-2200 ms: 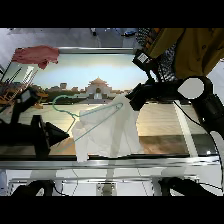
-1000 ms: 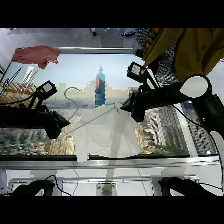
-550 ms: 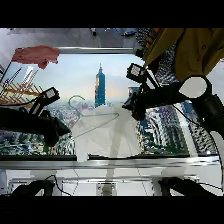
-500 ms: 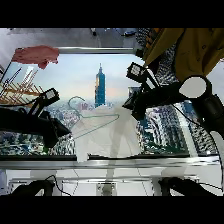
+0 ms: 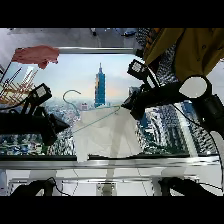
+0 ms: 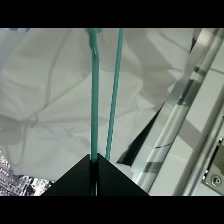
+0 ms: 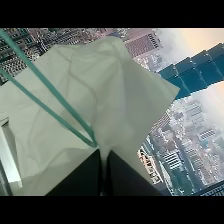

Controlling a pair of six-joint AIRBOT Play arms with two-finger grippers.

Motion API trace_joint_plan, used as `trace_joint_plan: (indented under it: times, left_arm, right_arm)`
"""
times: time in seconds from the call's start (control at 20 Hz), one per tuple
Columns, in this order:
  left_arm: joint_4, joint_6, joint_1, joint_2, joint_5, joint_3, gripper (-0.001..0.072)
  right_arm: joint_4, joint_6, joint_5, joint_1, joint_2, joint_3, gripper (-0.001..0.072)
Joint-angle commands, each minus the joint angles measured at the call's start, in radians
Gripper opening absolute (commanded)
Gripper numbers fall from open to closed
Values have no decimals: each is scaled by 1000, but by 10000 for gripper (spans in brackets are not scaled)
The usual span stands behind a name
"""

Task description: Fold the clothes and pants, and hang the long-sleeved shirts on hangers.

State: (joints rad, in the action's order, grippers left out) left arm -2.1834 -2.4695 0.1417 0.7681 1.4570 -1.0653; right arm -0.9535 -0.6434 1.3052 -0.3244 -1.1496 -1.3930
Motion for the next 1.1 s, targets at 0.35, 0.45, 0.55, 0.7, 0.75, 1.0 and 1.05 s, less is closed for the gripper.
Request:
trace_joint_plan:
  times: [0.35, 0.45, 0.55, 0.7, 0.75, 1.0, 1.05]
  left_arm:
    - [142, -2, 0, 61, -194, 10, 26]
    - [142, -16, 0, 67, -216, 10, 26]
    - [143, -46, 0, 71, -225, 10, 26]
    - [180, -52, 0, 72, -251, 10, 26]
    - [193, -52, 0, 72, -259, 10, 26]
    - [193, -80, 18, 71, -276, 10, 26]
    - [194, -87, 32, 71, -274, 11, 26]
  right_arm:
    - [142, -3, 48, 0, -1, -1, 31]
    - [147, -3, 47, 0, -1, -1, 31]
    - [150, -6, 47, 0, -1, -1, 31]
    - [152, -21, 47, 0, -1, -1, 31]
    - [157, -22, 46, 0, -1, -1, 31]
    - [221, -23, 46, 0, 0, -1, 31]
    - [227, -23, 45, 0, 0, -1, 31]
